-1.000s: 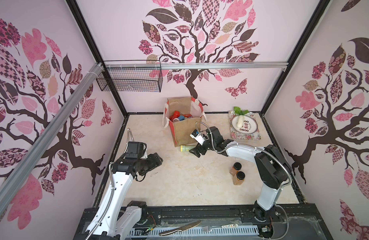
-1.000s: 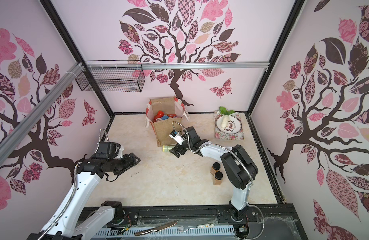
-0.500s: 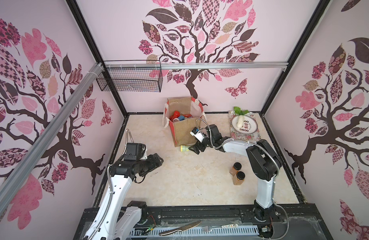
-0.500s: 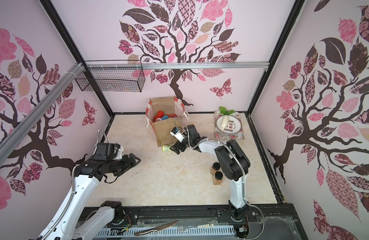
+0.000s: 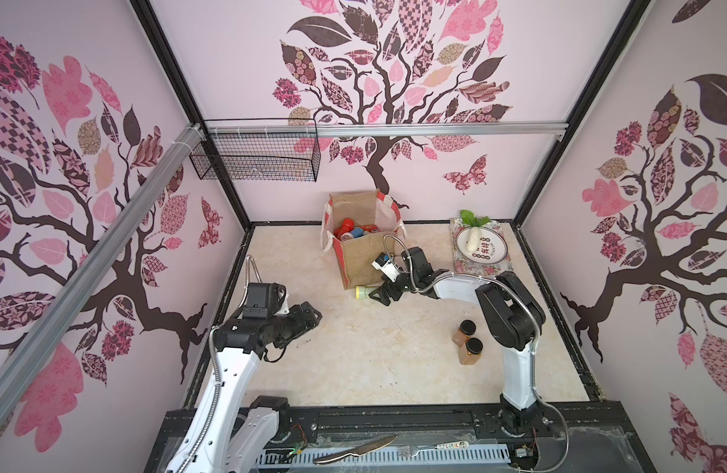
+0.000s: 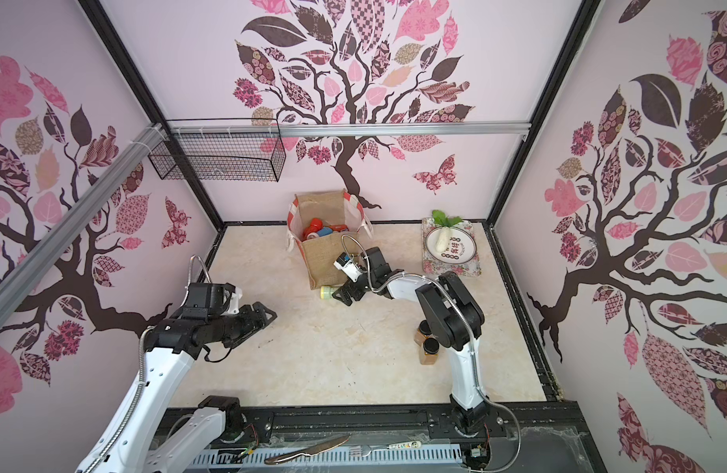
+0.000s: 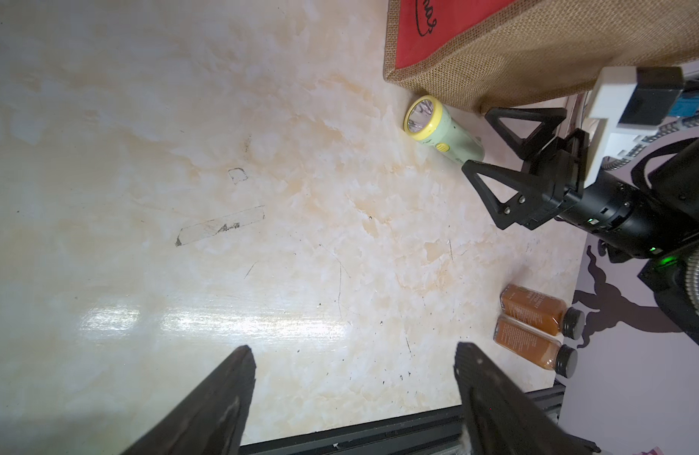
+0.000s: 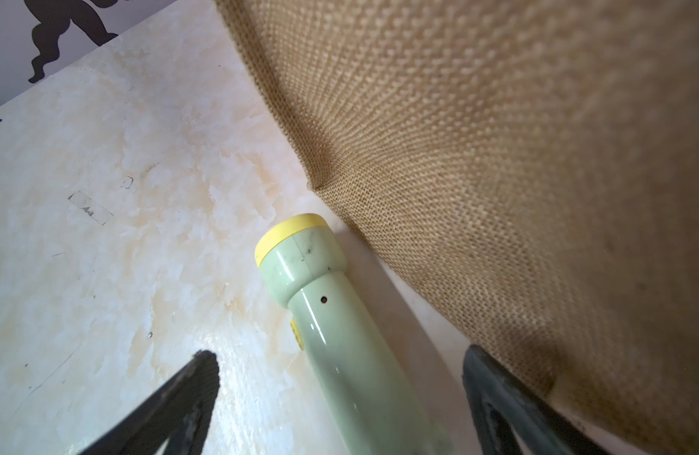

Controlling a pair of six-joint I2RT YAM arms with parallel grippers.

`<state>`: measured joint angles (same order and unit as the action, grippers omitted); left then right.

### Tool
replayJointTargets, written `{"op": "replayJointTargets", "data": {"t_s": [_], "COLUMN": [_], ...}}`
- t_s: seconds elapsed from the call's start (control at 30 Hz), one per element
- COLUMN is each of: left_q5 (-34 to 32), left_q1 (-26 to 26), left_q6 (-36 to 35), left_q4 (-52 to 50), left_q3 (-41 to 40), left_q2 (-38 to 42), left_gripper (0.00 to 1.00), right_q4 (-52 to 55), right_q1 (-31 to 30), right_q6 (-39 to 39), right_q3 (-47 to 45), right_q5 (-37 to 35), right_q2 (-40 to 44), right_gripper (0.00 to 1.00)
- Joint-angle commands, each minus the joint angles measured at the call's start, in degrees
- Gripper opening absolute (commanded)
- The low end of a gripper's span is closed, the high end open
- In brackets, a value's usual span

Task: Put the flashlights into the tote bags
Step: Adjust the flashlight at the center of the board.

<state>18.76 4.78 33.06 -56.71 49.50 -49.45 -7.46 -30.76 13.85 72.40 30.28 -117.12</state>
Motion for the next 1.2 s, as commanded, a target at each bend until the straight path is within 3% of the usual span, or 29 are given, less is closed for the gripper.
{"op": "replayJointTargets", "data": {"t_s": [0.0, 0.8, 1.17], "left_q5": [0.8, -0.2, -0.5], "left_q1": [-0.4, -0.4, -0.5], "left_q6": [0.4, 0.2, 0.9], "left_q4": [0.1, 0.1, 0.8], "left_q3": [-0.4, -1.3, -2.2], "left_q2": [1.0, 2.7, 3.1], "left_gripper": [0.83, 0.82, 0.82], "right_q4": [1.2, 2.7, 3.0], "right_q1": [0.0, 0.0, -0.1], "right_q6": [-1.6, -4.9, -4.8], "right_q3": [1.8, -2.1, -8.4], "right_q5": [1.6, 4.4, 3.5], "right_q2": [-2.3, -1.8, 3.8], "right_gripper": [0.98, 0.91, 0.87]}}
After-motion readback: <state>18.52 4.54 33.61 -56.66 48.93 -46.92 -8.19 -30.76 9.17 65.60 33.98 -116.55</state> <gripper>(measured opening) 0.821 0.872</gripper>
